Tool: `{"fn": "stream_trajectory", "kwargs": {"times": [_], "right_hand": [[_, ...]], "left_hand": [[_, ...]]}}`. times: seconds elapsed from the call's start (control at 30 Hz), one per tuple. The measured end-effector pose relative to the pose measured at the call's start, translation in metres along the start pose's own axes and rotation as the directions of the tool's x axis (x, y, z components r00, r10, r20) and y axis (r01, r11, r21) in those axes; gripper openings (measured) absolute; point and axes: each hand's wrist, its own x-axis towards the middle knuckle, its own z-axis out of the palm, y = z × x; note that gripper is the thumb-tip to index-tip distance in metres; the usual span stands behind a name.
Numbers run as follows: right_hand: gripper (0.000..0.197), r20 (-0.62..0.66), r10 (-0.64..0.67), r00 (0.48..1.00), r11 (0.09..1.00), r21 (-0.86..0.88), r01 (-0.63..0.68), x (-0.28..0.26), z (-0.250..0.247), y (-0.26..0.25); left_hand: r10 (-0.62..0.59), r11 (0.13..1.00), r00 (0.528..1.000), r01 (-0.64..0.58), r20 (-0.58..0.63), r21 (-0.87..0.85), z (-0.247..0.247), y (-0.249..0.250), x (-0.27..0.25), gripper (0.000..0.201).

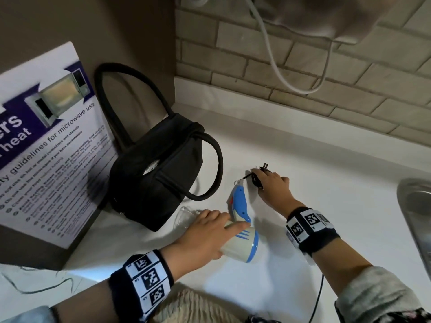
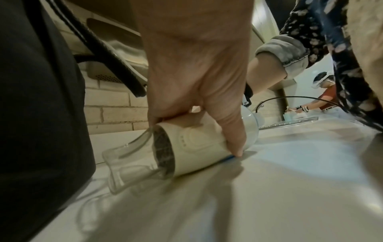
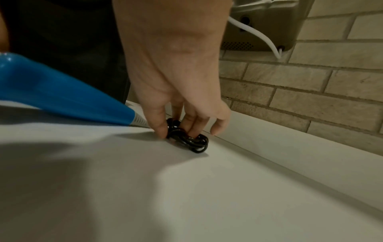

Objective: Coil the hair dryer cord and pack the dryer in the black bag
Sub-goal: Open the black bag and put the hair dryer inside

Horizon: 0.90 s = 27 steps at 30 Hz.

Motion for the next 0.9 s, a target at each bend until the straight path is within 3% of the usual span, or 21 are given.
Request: {"fn": "stream_trajectory", "kwargs": {"times": [0.13, 0.23, 0.3, 0.37, 0.5, 0.6, 0.7, 0.8, 0.9], "right_hand": [[0.048, -0.062, 0.008, 0.998, 0.980, 0.201, 0.005, -0.002, -0.011, 0.000], [0.042, -0.132, -0.079, 0.988, 0.894, 0.429, 0.129, -0.007, -0.018, -0.005], [0.049, -0.104, -0.175, 0.979, 0.821, 0.534, 0.203, -0.016, -0.024, -0.009], [0.060, -0.019, -0.250, 0.968, 0.804, 0.553, 0.218, -0.030, -0.032, -0.015], [0.068, 0.125, -0.305, 0.944, 0.919, 0.299, 0.257, -0.052, -0.043, -0.025], [0.052, 0.040, -0.331, 0.943, 0.943, 0.047, 0.329, -0.062, -0.045, -0.027], [0.047, -0.037, -0.294, 0.955, 0.954, -0.066, 0.291, -0.069, -0.045, -0.030], [0.051, -0.138, -0.264, 0.955, 0.957, -0.159, 0.241, -0.073, -0.051, -0.033], [0.053, -0.167, -0.268, 0.949, 0.955, -0.175, 0.239, -0.082, -0.063, -0.027]], "left_hand": [[0.048, 0.998, 0.999, -0.049, 0.015, 0.033, 0.000, 0.007, -0.002, 0.099], [0.082, 0.982, 0.996, -0.074, -0.042, 0.176, -0.004, 0.012, -0.005, 0.102], [0.101, 0.962, 0.991, -0.074, -0.090, 0.264, -0.008, 0.016, -0.005, 0.096], [0.115, 0.937, 0.987, -0.072, -0.108, 0.340, -0.013, 0.019, -0.006, 0.092], [0.148, 0.887, 0.986, -0.097, -0.080, 0.451, -0.021, 0.024, -0.012, 0.079], [0.163, 0.868, 0.985, -0.116, -0.056, 0.483, -0.024, 0.028, -0.012, 0.062], [0.141, 0.906, 0.986, -0.091, -0.092, 0.413, -0.031, 0.032, -0.012, 0.040], [0.190, 0.858, 0.981, -0.147, -0.038, 0.492, -0.040, 0.037, -0.016, 0.066], [0.219, 0.819, 0.975, -0.162, -0.039, 0.550, -0.053, 0.045, -0.020, 0.066]]}}
